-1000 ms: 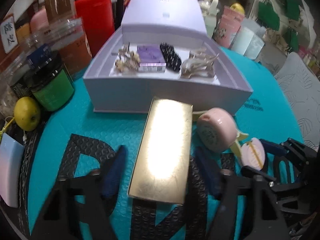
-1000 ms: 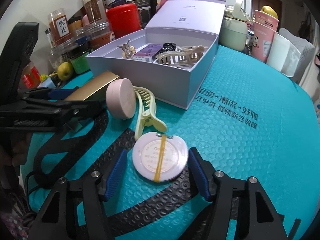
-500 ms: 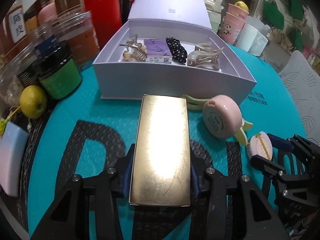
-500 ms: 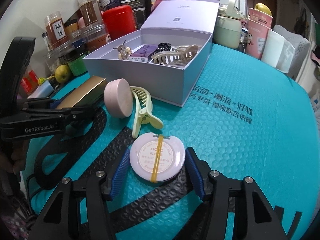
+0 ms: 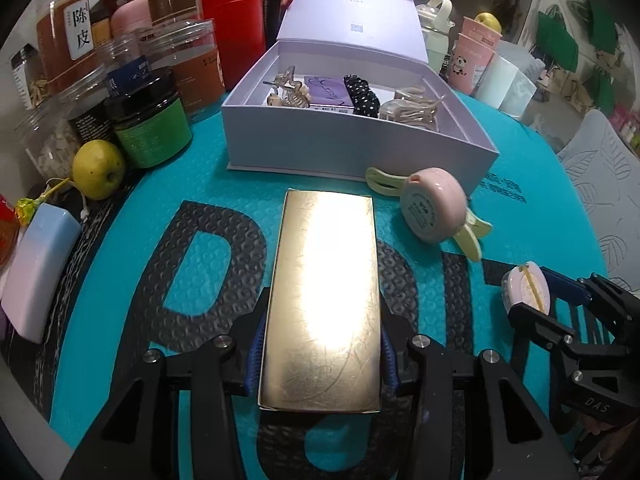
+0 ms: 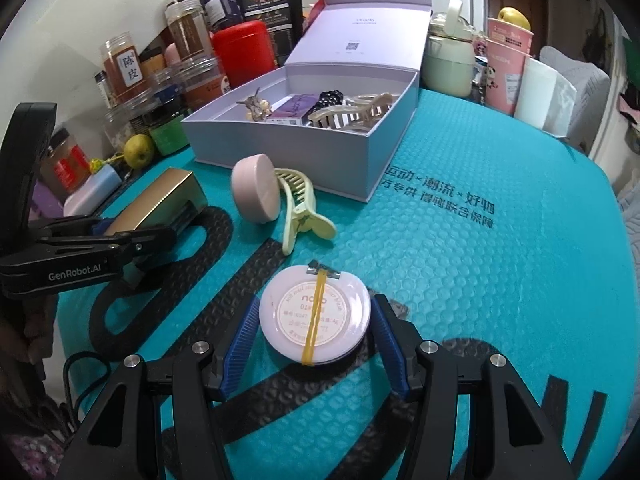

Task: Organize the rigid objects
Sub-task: 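Lift and carry the gold box and pink compact toward the lavender gift box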

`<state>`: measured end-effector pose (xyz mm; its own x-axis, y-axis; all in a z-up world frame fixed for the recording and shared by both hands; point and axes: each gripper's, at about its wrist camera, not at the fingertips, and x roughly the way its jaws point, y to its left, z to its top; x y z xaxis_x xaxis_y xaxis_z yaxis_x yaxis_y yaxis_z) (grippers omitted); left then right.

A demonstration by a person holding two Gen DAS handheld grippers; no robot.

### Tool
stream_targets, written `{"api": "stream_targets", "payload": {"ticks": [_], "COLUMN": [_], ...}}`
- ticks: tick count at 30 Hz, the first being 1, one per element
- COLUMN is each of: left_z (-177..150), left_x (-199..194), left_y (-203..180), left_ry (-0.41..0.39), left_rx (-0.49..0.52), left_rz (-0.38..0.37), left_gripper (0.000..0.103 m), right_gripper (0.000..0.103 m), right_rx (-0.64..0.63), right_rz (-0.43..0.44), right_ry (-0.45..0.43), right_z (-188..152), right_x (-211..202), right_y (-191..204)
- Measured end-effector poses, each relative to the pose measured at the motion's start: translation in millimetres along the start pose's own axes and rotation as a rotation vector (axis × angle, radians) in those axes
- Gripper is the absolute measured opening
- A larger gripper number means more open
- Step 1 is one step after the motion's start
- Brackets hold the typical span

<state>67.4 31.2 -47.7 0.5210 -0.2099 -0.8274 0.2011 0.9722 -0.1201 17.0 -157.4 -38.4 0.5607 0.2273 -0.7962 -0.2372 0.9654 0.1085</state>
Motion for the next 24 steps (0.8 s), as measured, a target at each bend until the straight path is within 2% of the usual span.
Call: {"api": "stream_targets", "payload": {"ticks": [16,20,24], "left_z": [-14.5,-14.5,-12.1], "left_x": [-30.2,-33.5,-37.4], "left_y": [-17.0,-21.6,-28.0], "left_ry": [-0.017,-0.019,-0.025], "left_rx": [0.001,0.002,0.019], "left_rz": [-0.023,-0.036,-0.047], "left_gripper": [0.045,0.045,0.045], "right_gripper": [0.057,0.057,0.057], "right_rx": [-0.02,-0.02,-0.053], "right_rz": [0.056,0.098,0.089], "right_ry": [-0.013,-0.024,-0.042], "right_z": [-7.4,-5.4,0.6], "right_x": [-26.3,-33.7,-42.3], "right_y": [14.1,14.6,18.1]}}
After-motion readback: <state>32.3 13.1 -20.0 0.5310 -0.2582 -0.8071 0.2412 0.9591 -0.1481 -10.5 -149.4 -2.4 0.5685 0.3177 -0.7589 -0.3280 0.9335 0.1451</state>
